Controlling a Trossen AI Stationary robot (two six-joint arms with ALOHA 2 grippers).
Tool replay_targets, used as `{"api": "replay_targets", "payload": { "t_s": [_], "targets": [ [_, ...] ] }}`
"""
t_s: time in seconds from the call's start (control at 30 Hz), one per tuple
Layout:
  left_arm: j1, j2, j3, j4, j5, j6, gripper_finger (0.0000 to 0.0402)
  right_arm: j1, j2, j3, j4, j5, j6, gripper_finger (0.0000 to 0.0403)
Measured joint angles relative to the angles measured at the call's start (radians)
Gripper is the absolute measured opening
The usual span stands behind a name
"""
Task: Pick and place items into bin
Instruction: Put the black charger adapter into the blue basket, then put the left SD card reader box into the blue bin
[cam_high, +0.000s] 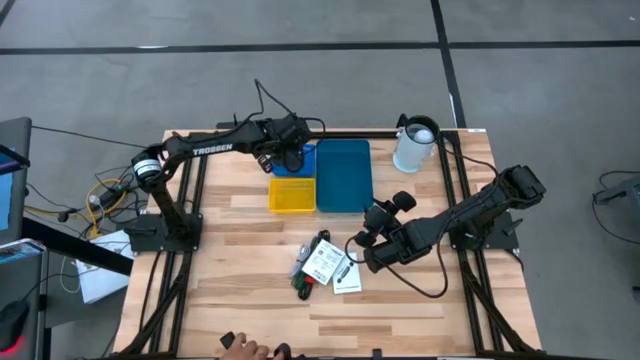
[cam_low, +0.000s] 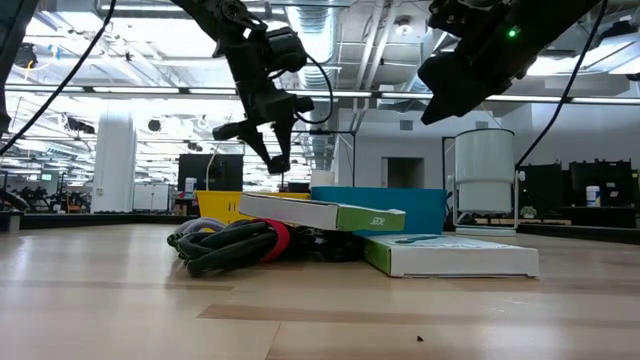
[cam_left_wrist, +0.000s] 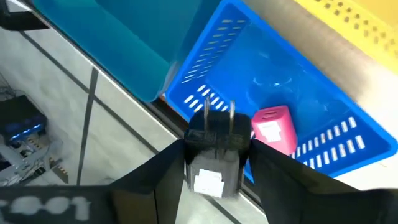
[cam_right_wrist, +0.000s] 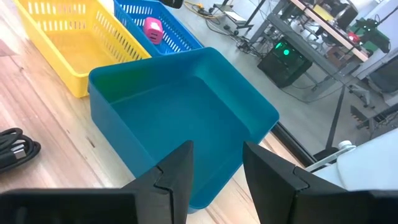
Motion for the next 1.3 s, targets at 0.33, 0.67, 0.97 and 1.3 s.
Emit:
{"api": "replay_targets", "payload": {
  "t_s": [0.33,0.67,0.97,1.3],
  "targets": [
    [0.000,0.000,0.000,0.000,-0.010,-0.009,0.0175,0.002,0.000,0.000,0.003,-0.007,0.000,0.0134],
    [-0.052,0.000,0.000,-0.024,-0.345,-0.378,0.0176,0.002,0.000,0.000,0.015,-0.008,0.000,0.0134],
    [-0.177,0.000,0.000,-0.345,-0.497,-0.748,0.0177,0.002,0.000,0.000,0.109,-0.051,0.000,0.0134],
    [-0.265,-0.100,0.000,-0.468,0.061,-1.198,0.0177,0.009,0.000,0.036,0.341,-0.255,-0.189,0.0134]
  ]
}}
